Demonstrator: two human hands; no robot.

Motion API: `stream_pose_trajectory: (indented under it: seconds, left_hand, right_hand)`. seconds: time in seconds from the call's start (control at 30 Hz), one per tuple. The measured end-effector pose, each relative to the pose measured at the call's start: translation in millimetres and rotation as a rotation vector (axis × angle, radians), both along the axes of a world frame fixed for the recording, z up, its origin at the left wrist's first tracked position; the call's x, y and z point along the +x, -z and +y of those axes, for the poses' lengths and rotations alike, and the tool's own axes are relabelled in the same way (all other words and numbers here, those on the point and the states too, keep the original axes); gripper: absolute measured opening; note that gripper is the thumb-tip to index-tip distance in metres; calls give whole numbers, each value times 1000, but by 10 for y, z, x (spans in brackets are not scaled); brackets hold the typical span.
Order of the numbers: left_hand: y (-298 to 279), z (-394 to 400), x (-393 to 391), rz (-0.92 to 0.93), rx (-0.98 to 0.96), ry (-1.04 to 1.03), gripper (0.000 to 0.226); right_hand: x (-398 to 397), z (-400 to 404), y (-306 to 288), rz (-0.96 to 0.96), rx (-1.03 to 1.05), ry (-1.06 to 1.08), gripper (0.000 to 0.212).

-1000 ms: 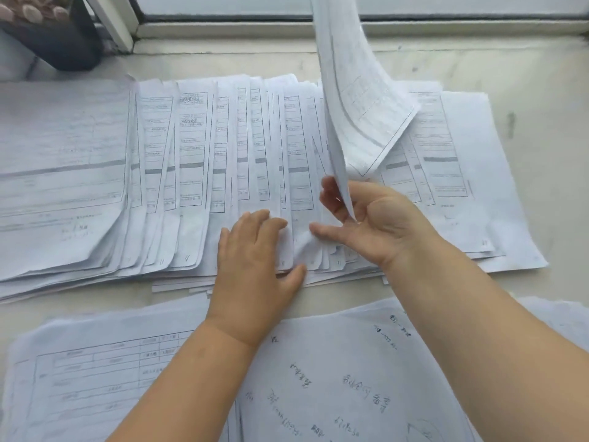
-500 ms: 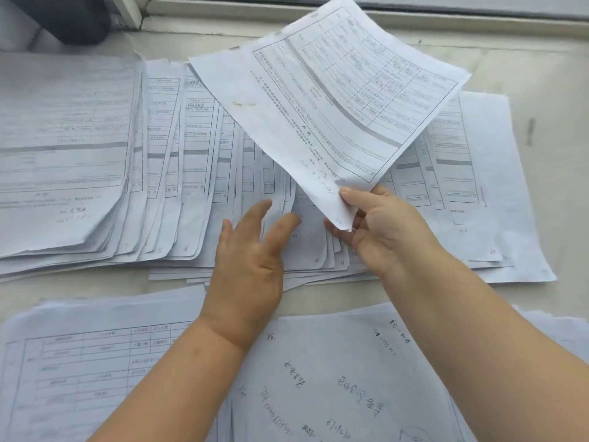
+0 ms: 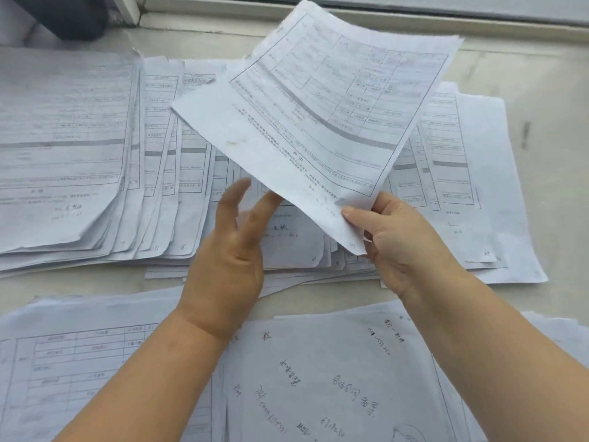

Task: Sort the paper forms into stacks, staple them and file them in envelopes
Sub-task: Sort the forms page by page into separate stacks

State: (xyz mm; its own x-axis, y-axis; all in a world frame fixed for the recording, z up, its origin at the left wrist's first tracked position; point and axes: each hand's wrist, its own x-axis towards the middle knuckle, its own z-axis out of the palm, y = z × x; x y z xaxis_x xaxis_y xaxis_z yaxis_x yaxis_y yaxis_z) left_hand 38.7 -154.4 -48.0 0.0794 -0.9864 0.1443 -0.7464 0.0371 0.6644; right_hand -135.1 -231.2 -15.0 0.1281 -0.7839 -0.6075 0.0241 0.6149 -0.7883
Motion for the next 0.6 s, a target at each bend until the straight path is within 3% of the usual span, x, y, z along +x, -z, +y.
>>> stream_pose_trajectory:
  seconds: [0.07, 0.2, 0.23, 0.33, 0.43, 0.6]
  left_hand:
    - [-3, -13, 43, -75, -11, 7, 89]
    - [30, -3, 49, -180, 2, 24, 28]
    - [40, 1, 38, -224, 12, 15, 24]
    - [56, 12, 20, -275, 88, 6, 47]
    - [15, 6, 54, -197, 214, 47, 55]
    - [-59, 12, 93, -18, 264, 46, 31]
  right_hand:
    - [18, 16, 13, 21, -34, 17, 22]
    - [51, 42, 34, 14, -45, 40, 21]
    - [60, 38, 36, -4, -24, 42, 21]
    - [71, 0, 20, -79, 74, 70, 22]
    - [64, -98, -26, -200, 175, 176, 20]
    - [31, -200, -69, -304, 255, 219, 10]
